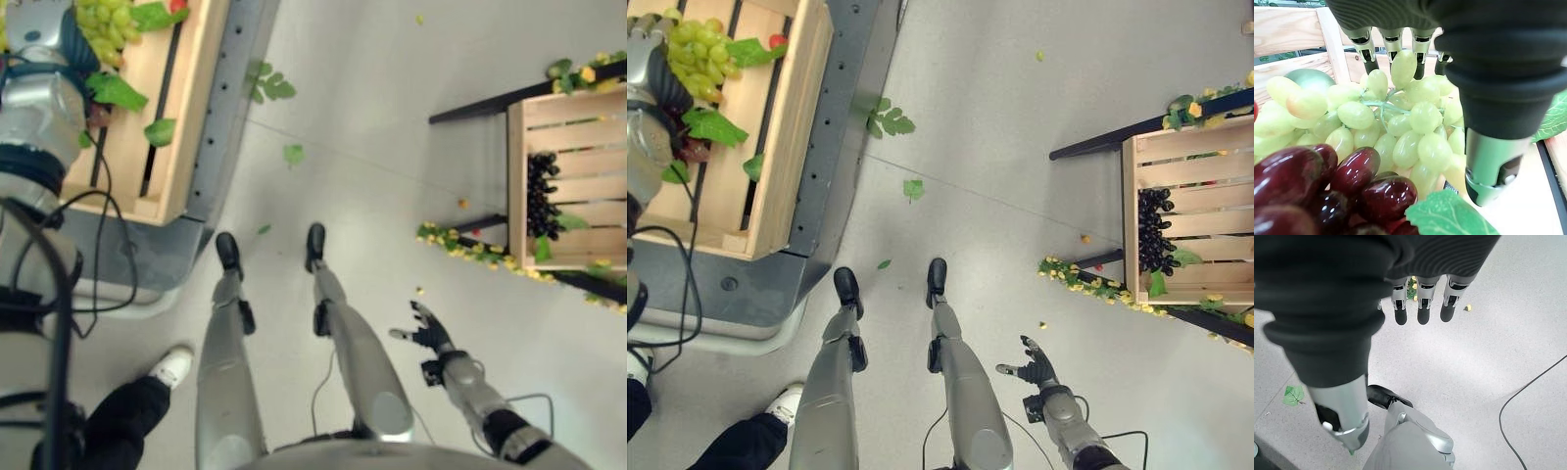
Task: Pick up the fruits from the basket on one side to the basket on the other side
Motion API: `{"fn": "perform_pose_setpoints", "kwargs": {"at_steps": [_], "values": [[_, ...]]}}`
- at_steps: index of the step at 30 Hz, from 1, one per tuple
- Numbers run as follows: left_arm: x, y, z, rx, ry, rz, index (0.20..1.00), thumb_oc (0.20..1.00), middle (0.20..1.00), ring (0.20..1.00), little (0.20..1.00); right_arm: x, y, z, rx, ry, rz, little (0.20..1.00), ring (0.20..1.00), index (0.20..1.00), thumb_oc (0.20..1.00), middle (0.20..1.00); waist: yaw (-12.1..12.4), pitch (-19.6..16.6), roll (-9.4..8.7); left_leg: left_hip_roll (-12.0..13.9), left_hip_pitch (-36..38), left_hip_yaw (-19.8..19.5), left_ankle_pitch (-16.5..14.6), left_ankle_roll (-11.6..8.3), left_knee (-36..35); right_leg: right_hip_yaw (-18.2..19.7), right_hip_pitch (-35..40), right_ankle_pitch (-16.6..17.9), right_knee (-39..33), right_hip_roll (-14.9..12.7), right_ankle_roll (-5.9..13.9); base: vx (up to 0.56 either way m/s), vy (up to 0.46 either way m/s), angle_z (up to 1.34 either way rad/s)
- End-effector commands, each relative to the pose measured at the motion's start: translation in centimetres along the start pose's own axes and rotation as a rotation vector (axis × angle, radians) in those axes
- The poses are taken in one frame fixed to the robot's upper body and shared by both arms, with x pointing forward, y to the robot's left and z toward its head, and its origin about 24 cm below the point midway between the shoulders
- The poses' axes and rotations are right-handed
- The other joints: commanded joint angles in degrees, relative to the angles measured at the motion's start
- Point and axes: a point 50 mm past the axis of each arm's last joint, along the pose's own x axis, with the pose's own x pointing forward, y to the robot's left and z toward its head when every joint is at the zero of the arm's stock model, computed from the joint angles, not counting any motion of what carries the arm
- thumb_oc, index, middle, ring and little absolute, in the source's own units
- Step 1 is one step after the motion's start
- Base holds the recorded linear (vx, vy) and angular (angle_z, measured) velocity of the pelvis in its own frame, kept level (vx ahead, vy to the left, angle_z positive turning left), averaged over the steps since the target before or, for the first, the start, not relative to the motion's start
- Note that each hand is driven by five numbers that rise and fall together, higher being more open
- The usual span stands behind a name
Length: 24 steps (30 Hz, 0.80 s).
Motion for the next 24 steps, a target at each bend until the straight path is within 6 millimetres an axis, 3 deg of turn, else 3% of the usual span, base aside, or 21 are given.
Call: {"fn": "perform_pose_setpoints", "kwargs": {"at_steps": [1,24], "values": [[0.8,2.8,-1.3,0.005,0.064,0.086,1.000,1.000,1.000,1.000,1.000,-0.5,-2.7,-0.4,-0.002,-0.007,-0.065,1.000,1.000,1.000,1.000,1.000,-0.14,1.04,2.55,-2.56,10.22,-1.84,4.65,-0.84,-16.78,-1.52,4.88,-3.25,1.88,-1.75,8.51,0.03,0.011,-0.01],[1.0,3.8,-2.0,-0.006,0.088,0.121,1.000,1.000,1.000,1.000,1.000,-0.2,-2.3,0.8,0.002,-0.053,-0.047,1.000,1.000,1.000,1.000,1.000,-0.79,-0.96,0.64,-2.78,9.49,-1.70,3.73,-0.46,-17.05,-1.83,5.50,-3.61,1.04,-1.81,9.10,0.03,0.011,-0.01]]}}
